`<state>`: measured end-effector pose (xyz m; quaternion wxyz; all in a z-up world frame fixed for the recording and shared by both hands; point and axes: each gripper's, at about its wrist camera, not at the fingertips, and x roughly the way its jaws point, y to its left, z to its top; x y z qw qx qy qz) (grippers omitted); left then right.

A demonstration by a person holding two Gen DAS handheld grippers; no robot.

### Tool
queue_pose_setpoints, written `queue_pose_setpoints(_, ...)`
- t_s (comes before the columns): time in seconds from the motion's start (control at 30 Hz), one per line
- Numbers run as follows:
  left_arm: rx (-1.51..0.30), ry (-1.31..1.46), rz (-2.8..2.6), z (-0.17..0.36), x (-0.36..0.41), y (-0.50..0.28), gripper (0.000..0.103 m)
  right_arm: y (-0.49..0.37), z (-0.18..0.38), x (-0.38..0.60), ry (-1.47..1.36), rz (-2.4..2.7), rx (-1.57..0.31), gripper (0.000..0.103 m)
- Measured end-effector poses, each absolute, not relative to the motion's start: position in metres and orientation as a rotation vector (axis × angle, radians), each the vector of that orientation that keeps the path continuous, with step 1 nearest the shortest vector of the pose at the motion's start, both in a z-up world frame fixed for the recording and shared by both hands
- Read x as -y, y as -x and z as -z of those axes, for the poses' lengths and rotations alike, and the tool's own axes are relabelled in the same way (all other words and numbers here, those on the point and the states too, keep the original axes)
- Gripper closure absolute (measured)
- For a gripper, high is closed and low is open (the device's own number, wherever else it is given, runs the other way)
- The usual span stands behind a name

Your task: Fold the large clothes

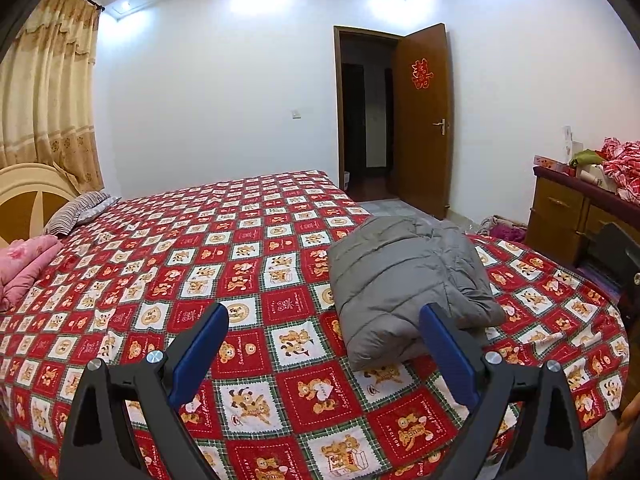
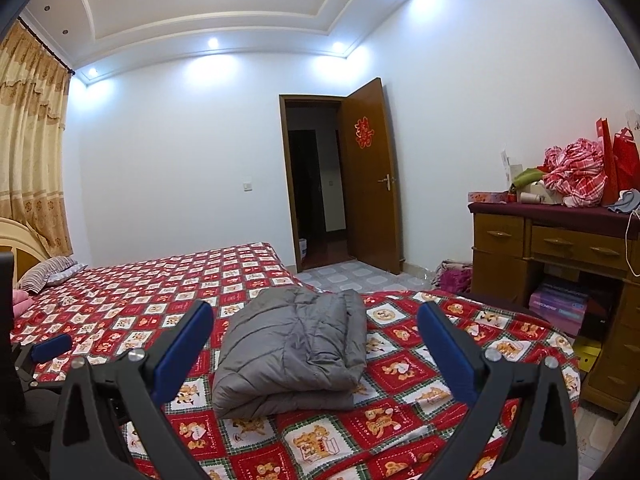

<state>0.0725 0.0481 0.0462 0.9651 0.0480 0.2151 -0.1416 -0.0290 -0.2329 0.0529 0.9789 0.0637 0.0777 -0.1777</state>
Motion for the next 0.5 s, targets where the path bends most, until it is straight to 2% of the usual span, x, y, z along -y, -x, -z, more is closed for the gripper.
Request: queue_pose_setpoints(0.5,-0.434,-0.085,0.302,-0.0462,-0.0470,-0.0721,0.006,0.0295,-0.0532,0.2297,-0.102,0.361,-0.143,0.000)
